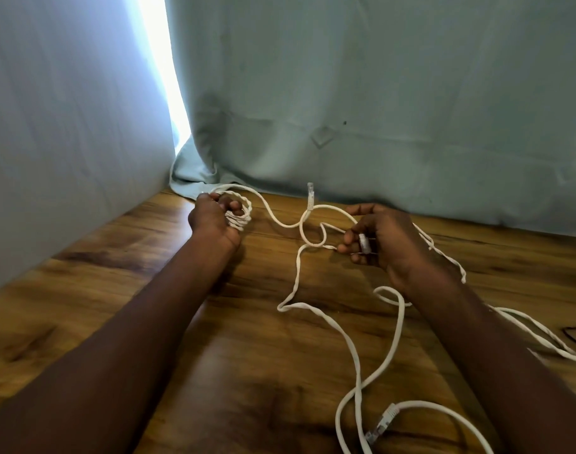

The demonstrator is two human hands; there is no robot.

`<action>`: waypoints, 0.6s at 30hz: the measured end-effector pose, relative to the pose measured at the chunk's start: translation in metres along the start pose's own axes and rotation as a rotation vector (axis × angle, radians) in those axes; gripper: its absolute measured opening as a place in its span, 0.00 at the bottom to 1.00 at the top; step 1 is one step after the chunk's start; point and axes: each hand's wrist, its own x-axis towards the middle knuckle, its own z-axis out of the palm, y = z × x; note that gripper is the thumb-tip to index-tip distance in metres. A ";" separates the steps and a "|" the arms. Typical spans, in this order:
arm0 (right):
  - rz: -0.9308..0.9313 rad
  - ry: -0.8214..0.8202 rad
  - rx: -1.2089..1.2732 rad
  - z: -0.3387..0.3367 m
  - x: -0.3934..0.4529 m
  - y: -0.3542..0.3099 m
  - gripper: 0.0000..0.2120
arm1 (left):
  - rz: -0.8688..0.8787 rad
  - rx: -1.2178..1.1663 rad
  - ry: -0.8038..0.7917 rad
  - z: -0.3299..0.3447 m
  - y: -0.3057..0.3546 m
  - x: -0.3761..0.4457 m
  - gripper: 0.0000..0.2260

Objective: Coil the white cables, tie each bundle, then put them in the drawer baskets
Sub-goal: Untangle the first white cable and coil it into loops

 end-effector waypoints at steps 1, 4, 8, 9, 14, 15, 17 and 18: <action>0.005 0.022 -0.035 0.003 0.000 0.000 0.13 | 0.008 0.019 0.004 0.001 -0.003 -0.002 0.15; 0.034 0.132 0.000 0.002 -0.001 0.002 0.13 | 0.046 -0.008 0.023 0.005 -0.002 -0.008 0.15; 0.004 0.409 0.344 -0.018 0.000 -0.001 0.09 | 0.171 -0.029 0.235 -0.005 0.025 0.002 0.13; 0.003 0.412 0.380 -0.022 0.000 -0.002 0.09 | 0.176 0.001 0.260 -0.007 0.028 0.005 0.12; -0.083 0.267 0.127 -0.011 0.001 -0.003 0.09 | -0.006 -0.002 -0.021 -0.002 0.012 -0.004 0.17; -0.128 0.211 0.031 -0.007 0.001 -0.002 0.10 | -0.044 0.040 -0.104 0.001 0.007 -0.008 0.18; -0.226 0.041 -0.113 -0.003 0.001 0.000 0.17 | -0.078 0.152 -0.241 0.006 0.000 -0.016 0.18; -0.263 -0.053 -0.125 -0.002 0.001 0.001 0.20 | -0.045 0.245 -0.283 0.008 -0.003 -0.019 0.18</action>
